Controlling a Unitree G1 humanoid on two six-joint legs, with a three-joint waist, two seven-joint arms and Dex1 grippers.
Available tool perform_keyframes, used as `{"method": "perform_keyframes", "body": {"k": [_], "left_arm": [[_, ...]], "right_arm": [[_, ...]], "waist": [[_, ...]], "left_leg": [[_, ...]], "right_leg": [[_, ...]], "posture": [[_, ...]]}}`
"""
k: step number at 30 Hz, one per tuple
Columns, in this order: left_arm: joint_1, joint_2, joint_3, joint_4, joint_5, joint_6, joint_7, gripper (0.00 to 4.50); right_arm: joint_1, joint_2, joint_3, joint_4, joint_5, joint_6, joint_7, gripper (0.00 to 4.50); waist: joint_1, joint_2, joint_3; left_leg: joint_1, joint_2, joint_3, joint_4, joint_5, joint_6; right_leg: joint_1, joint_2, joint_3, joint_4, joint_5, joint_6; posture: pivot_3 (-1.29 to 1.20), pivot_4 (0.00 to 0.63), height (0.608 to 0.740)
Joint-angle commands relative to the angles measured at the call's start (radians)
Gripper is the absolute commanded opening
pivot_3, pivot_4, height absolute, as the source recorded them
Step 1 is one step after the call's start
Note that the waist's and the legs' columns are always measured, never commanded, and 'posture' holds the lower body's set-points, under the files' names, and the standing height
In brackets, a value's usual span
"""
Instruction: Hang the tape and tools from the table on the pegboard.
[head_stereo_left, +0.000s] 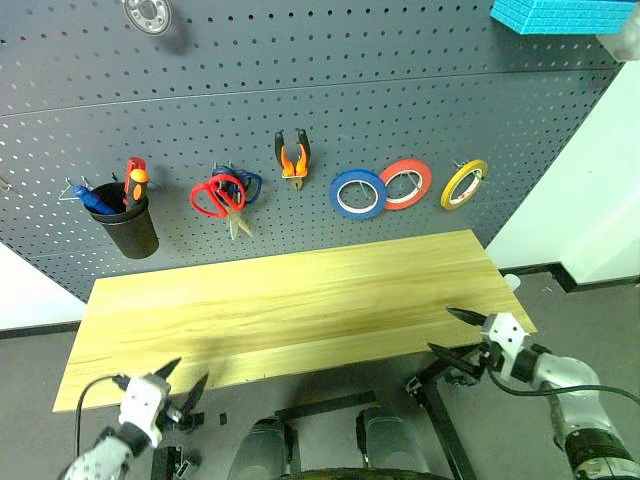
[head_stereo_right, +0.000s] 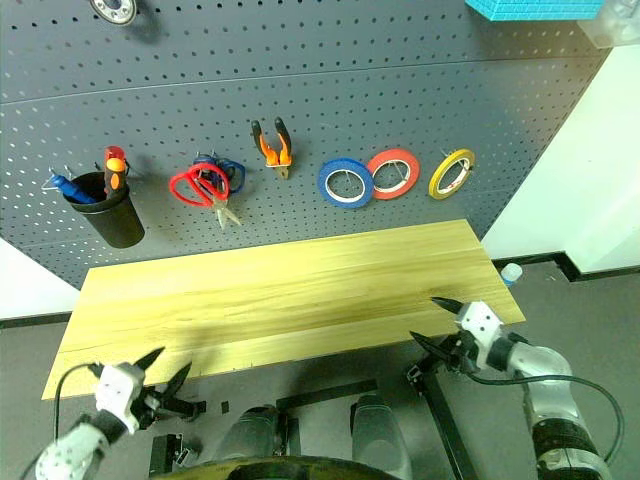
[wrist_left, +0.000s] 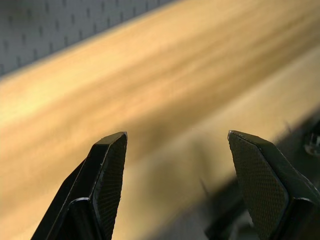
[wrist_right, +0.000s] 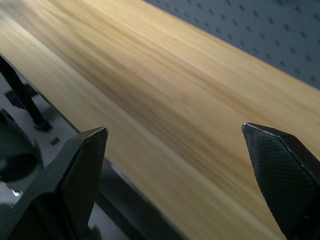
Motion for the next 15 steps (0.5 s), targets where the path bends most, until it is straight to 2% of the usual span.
{"method": "perform_keyframes", "body": {"k": [1, 4, 5, 6, 7, 12, 15], "left_arm": [[-0.024, 0.005, 0.0, 0.018, 0.004, -0.064, 0.013, 3.37], [-0.053, 0.007, -0.006, 0.039, 0.011, -0.077, 0.025, 3.37], [-0.061, 0.008, -0.008, 0.044, 0.011, -0.082, 0.027, 3.37], [-0.067, 0.009, -0.01, 0.048, 0.011, -0.083, 0.028, 3.37], [-0.071, 0.009, -0.013, 0.05, 0.009, -0.086, 0.027, 3.37], [-0.08, 0.013, -0.028, 0.052, 0.013, -0.085, 0.021, 3.37], [-0.083, 0.012, -0.041, 0.052, 0.015, -0.084, 0.023, 3.37]], "right_arm": [[-0.034, -0.001, -0.018, 0.037, -0.005, -0.041, -0.003, 4.5], [-0.055, 0.008, -0.011, 0.063, -0.016, -0.053, -0.009, 4.5], [-0.061, 0.011, -0.01, 0.07, -0.019, -0.055, -0.01, 4.5], [-0.066, 0.014, -0.008, 0.07, -0.022, -0.056, -0.012, 4.5], [-0.068, 0.018, -0.007, 0.066, -0.023, -0.055, -0.015, 4.5], [-0.058, 0.034, 0.002, -0.018, -0.023, -0.021, -0.03, 4.5], [-0.046, 0.041, 0.009, -0.082, -0.024, 0.015, -0.044, 4.5]], "waist": [[0.001, 0.005, -0.003], [-0.009, 0.021, -0.013], [-0.014, 0.029, -0.02], [-0.016, 0.033, -0.024], [-0.015, 0.031, -0.024], [-0.005, 0.018, -0.029], [0.002, 0.016, -0.029]], "left_leg": [[0.0, 0.0, 0.0, 0.001, -0.001, -0.001], [-0.003, 0.002, -0.001, 0.007, -0.003, -0.002], [-0.008, 0.008, -0.002, 0.01, -0.003, -0.001], [-0.014, 0.013, -0.005, 0.01, -0.003, -0.001], [-0.018, 0.014, -0.005, 0.008, -0.003, -0.001], [-0.009, 0.007, 0.015, 0.009, -0.003, 0.003], [0.001, 0.006, 0.016, 0.007, -0.005, 0.004]], "right_leg": [[0.0, 0.0, -0.001, 0.0, 0.0, 0.0], [0.0, 0.001, -0.007, -0.008, 0.0, 0.0], [0.003, 0.004, -0.013, -0.019, 0.0, 0.0], [0.005, 0.007, -0.019, -0.032, 0.0, 0.0], [0.009, 0.005, -0.023, -0.039, 0.0, 0.0], [0.002, -0.011, -0.015, -0.017, 0.001, 0.001], [0.002, -0.011, -0.011, -0.004, 0.003, 0.005]], "posture": [[-0.04, 0.045, 0.74], [-0.04, 0.046, 0.74], [-0.04, 0.046, 0.74], [-0.04, 0.046, 0.74], [-0.04, 0.045, 0.74], [-0.04, 0.045, 0.74], [-0.04, 0.047, 0.74]]}}
